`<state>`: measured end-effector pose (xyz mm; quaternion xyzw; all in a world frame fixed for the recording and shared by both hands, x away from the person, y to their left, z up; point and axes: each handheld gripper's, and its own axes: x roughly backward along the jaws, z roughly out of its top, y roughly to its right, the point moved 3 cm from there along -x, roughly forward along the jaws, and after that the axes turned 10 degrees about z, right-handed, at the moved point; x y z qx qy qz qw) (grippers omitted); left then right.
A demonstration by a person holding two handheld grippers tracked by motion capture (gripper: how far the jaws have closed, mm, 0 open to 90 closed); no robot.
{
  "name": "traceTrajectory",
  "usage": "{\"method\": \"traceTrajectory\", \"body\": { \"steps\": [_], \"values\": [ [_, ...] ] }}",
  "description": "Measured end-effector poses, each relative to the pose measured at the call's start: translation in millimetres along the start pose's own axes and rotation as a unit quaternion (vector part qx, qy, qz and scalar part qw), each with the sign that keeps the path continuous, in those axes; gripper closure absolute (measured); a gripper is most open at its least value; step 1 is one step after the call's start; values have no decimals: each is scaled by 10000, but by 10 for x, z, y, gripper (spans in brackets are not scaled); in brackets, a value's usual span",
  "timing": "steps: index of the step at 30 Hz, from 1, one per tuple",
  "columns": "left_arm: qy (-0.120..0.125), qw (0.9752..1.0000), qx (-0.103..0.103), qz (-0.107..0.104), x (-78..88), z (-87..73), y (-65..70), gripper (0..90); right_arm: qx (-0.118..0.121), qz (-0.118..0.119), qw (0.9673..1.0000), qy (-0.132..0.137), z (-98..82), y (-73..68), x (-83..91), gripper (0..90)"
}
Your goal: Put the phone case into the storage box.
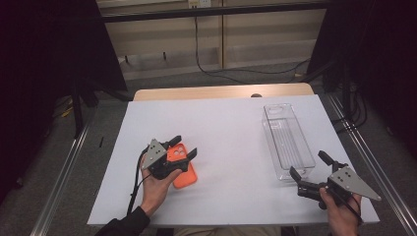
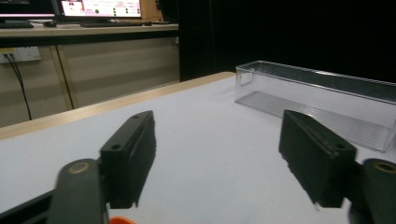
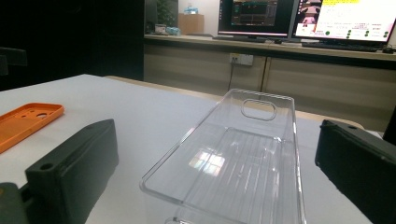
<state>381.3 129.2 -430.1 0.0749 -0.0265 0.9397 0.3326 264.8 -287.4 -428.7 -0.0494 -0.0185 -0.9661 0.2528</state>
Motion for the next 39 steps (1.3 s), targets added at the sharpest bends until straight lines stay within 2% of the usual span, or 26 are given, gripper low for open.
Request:
{"method": "traceTrajectory", "body": {
  "steps": [4, 6, 8, 10, 11, 12, 13, 20, 21, 22, 23, 26, 27, 28, 29, 31, 34, 35, 37, 38, 39],
  "values": [
    [11, 9999, -59, -114, 5, 3, 22, 400, 9, 2, 10000, -5, 0, -3, -1, 0],
    [2, 9998, -58, -183, 7, 9, 29, 505, 5, 18, 10000, -7, -1, -5, -3, 0],
    [-23, 9996, -5, -267, -2, 5, 28, 557, 17, 17, 10000, -13, -1, -4, -2, 0],
    [-51, 9997, 2, -250, -7, -2, 21, 571, 11, 10, 10000, -8, -1, -2, -2, 0],
    [-78, 9995, 121, -267, -11, -2, 17, 581, 9, 7, 10000, -7, -2, -1, -3, 0],
    [-78, 9995, 121, -267, -11, -2, 17, 581, -1, -1, 10000, -17, -3, -1, -2, 0],
    [-174, 9991, 235, -314, -9, -2, 6, 582, 2, -3, 10000, -21, -3, 0, -2, 0],
    [-354, 9976, 321, -508, 2, 1, -18, 789, 14, -7, 10000, -27, -6, 2, -3, 0],
    [-436, 9959, 391, -686, 3, 10, -14, 840, 14, -7, 10000, -26, -6, 3, -2, 0],
    [-436, 9959, 391, -686, 3, 10, -14, 884, 3, -1, 10000, -23, -6, 2, -2, 0],
    [-495, 9951, 363, -778, 5, 19, -16, 900, 2, 0, 10000, -19, -5, 3, -2, 0],
    [-619, 9936, 336, -884, 7, 51, 2, 900, 13, 0, 10000, 25, 2, 3, 3, 0],
    [-755, 9932, 296, -833, 4, 61, 4, 900, 19, 2, 10000, 37, 5, 6, 5, 0],
    [-755, 9932, 296, -833, 4, 61, 4, 900, 19, -1, 10000, 41, 6, 9, 7, 0],
    [-900, 9918, 325, -853, -11, 69, 4, 900, 9, -8, 10000, 37, 5, 9, 8, 0],
    [-1070, 9906, 248, -820, -29, 82, 4, 900, 5, 3, 10000, 36, 4, 9, 7, 0],
    [-1142, 9897, 203, -837, -57, 93, 6, 900, -5, 18, 10000, 22, 1, 10, 3, 0],
    [-1285, 9874, 172, -911, -92, 87, 4, 900, -12, 11, 10000, 17, -1, 13, 2, 0],
    [-1430, 9856, 177, -883, -132, 72, -4, 900, -34, 16, 10000, 8, -3, 11, -1, 0],
    [-1430, 9856, 177, -883, -132, 72, -4, 900, -34, 16, 10000, 8, -3, 11, -1, 0],
    [-1513, 9843, 181, -893, -154, 65, -17, 900, -24, 25, 10000, 1, -5, 12, -3, 0]
  ]
}}
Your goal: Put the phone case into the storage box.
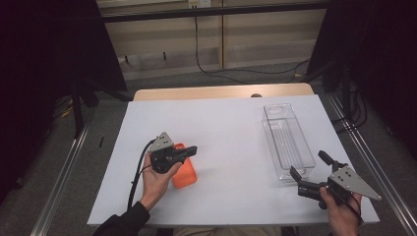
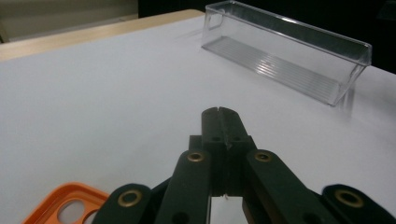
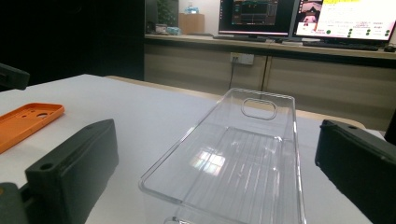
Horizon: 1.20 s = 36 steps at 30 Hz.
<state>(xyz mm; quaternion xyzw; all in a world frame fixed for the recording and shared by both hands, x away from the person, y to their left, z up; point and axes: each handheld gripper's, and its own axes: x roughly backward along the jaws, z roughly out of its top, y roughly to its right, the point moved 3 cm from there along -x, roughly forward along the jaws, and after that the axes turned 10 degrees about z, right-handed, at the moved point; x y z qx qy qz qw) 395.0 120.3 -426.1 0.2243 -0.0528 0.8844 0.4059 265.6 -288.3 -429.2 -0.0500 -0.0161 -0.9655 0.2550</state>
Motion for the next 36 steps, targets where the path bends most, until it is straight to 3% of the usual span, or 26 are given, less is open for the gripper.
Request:
{"method": "traceTrajectory", "body": {
  "steps": [8, 11, 14, 15, 17, 19, 20, 22, 30, 36],
  "values": [
    [-648, 9978, -43, 97, -136, 33, -43, 900, 0, 20, 10000, -17, -6, -1, -3, 0],
    [-842, 9964, -125, -31, -149, 8, -15, 900, -3, 24, 10000, -21, -6, 0, -1, 0],
    [-1203, 9924, -253, -98, -172, -37, -9, 900, -10, 28, 10000, -36, -12, -4, -3, 0],
    [-1203, 9924, -253, -98, -172, -37, -9, 900, -10, 28, 10000, -36, -12, -4, -3, 0],
    [-1462, 9885, -344, -170, -208, -77, 16, 900, 0, 23, 10000, -38, -12, -3, -1, 0],
    [-1508, 9879, -333, -145, -223, -88, 26, 900, -1, 29, 10000, -38, -14, 2, -4, 0],
    [-1638, 9858, -357, -39, -232, -100, 40, 900, 4, 27, 10000, -36, -13, 2, -4, 0],
    [-1669, 9854, -330, 20, -242, -107, 48, 900, -2, 24, 10000, -34, -12, 2, -4, 0],
    [-2061, 9776, -432, -28, -305, -173, 99, 900, 12, 40, 10000, -56, -17, -3, -6, 0],
    [-2136, 9753, -552, -122, -327, -220, 150, 900, 6, 30, 10000, -53, -18, -1, -7, 0]
  ]
}}
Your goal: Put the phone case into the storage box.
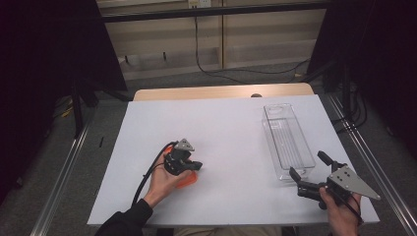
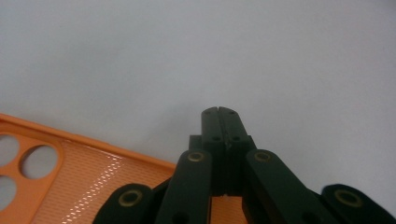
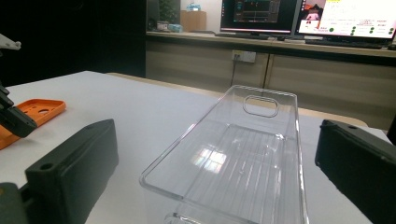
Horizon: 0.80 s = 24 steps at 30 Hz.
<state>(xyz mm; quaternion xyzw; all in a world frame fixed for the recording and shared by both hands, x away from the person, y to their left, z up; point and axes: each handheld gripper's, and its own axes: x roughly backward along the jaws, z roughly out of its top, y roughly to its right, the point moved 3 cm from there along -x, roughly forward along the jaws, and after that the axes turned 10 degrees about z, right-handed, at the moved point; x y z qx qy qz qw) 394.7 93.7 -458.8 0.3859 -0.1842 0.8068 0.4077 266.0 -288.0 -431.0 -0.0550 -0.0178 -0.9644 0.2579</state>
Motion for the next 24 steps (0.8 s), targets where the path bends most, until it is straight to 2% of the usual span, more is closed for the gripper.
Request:
{"method": "traceTrajectory", "body": {
  "steps": [6, 16, 24],
  "values": [
    [-184, 9998, -1, -56, -33, -43, 74, 900, 6, 6, 10000, -11, -8, 2, -5, 0],
    [-190, 9996, 169, -88, -13, -83, 62, 900, 1, 19, 10000, 6, -5, -4, 2, 0],
    [-210, 9995, 206, -136, 41, -145, 51, 900, 19, 7, 10000, 5, -4, -6, 5, 0]
  ]
}}
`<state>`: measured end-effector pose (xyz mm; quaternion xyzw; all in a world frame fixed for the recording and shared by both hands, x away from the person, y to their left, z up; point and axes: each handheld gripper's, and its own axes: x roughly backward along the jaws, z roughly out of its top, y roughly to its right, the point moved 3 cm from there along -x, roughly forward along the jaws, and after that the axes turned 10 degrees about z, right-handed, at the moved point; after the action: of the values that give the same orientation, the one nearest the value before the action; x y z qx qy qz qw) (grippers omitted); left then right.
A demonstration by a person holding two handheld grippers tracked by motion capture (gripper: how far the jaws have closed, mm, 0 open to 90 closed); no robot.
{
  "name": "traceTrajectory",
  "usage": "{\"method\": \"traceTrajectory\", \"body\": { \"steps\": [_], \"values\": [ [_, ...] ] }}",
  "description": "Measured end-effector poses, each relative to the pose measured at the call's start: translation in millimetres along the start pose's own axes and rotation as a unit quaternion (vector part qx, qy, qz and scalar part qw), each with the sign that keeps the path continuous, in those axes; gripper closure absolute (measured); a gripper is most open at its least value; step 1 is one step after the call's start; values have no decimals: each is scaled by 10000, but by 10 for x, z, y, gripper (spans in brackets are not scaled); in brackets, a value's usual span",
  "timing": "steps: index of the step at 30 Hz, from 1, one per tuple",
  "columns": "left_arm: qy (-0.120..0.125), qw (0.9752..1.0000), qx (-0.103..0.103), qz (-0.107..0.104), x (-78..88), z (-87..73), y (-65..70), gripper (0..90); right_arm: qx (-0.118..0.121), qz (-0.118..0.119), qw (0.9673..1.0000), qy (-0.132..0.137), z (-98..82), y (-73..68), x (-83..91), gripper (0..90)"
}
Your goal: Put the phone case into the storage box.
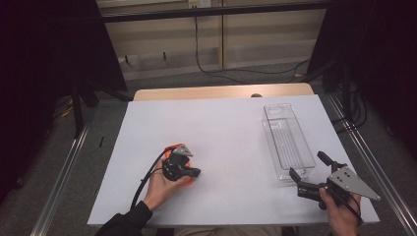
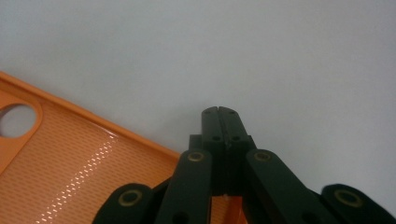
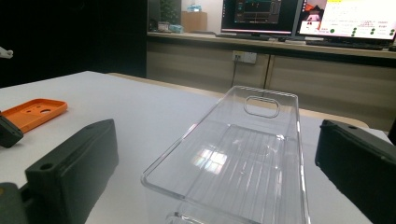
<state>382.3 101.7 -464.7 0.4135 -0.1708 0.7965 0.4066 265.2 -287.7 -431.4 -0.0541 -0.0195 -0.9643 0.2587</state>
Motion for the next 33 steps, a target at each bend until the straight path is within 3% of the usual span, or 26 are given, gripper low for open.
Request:
{"method": "traceTrajectory", "body": {
  "steps": [33],
  "values": [
    [7, 9999, 156, 47, 141, -174, -41, 900, 75, -7, 10000, 6, -5, -3, 1, 0]
  ]
}}
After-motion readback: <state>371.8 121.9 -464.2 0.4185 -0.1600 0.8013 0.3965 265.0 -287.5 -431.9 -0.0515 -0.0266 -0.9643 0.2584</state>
